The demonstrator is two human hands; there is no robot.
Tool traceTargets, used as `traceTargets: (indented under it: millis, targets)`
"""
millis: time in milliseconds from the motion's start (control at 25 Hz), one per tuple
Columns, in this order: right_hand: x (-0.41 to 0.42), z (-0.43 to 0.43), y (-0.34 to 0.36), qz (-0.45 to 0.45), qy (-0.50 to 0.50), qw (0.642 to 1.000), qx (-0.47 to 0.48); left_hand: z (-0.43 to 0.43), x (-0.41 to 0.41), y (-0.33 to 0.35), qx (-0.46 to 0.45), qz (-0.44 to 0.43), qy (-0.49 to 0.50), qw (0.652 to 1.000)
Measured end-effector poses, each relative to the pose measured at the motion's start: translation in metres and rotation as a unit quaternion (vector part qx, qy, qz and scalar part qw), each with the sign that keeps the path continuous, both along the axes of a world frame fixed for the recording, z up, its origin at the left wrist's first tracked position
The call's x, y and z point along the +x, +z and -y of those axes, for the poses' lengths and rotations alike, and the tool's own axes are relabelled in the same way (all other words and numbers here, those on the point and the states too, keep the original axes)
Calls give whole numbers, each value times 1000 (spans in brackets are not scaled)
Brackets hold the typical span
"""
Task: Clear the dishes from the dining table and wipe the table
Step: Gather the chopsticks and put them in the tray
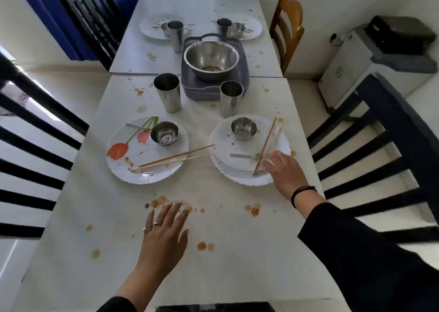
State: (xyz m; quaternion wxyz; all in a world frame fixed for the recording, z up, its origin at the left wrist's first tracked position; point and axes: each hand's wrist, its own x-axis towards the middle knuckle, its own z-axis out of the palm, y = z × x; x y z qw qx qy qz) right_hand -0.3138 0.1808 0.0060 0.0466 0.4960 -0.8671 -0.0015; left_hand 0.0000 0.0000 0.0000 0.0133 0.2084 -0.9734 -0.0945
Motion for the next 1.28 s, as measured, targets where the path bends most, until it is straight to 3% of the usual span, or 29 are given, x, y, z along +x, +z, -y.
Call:
traceTargets:
  millis: [320, 560, 760, 960, 1040, 1120, 1280]
  targets:
    - [-45, 26, -11, -119, 130, 984, -10, 42, -42, 8, -76, -58, 51, 994]
    - [-51, 29, -16, -141, 178, 972, -62, 103, -88, 7, -96, 29, 77, 992]
    - [-39, 30, -10, -155, 164, 968, -109, 135, -128, -5, -121, 107, 16, 987]
    - [-4, 27, 14, -175, 142, 961, -158, 145, -130, -10, -160, 115, -15, 980]
    - [17, 22, 28, -173, 129, 961, -172, 137, -127, 1, -161, 68, -31, 984]
    - [42, 11, 43, -174, 110, 959, -197, 117, -124, 15, -151, -44, -76, 985]
    - [102, -34, 76, -173, 73, 954, -235, 47, -117, 47, -119, -217, -207, 947]
